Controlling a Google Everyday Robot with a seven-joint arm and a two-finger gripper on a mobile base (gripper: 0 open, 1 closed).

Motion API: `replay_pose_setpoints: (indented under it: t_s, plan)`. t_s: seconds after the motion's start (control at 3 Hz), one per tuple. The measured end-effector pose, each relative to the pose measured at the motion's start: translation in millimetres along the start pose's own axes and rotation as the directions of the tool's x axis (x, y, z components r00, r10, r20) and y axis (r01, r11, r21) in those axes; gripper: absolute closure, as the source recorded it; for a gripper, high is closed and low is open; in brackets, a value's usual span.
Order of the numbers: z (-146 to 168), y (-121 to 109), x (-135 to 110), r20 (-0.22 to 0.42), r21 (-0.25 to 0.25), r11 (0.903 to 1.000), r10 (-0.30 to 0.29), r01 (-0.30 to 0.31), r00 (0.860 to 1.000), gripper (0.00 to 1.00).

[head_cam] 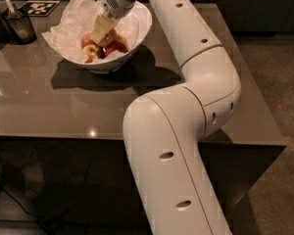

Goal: Pick apple from white bowl

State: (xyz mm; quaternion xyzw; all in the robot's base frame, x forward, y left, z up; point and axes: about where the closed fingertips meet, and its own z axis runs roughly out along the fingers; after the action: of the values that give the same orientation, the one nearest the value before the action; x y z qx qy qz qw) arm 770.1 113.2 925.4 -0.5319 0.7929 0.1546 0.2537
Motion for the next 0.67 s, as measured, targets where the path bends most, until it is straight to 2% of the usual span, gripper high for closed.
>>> replay_pose_setpoints:
  t_s: [0.33, 0.67]
  plan:
    - [-2, -2, -4, 0.022, 0.005, 1.0000, -0.001, 0.001, 1.000, 0.97]
    - [-23, 1, -19, 0.063, 0.031, 0.9994, -0.020, 0.018, 0.998, 1.00]
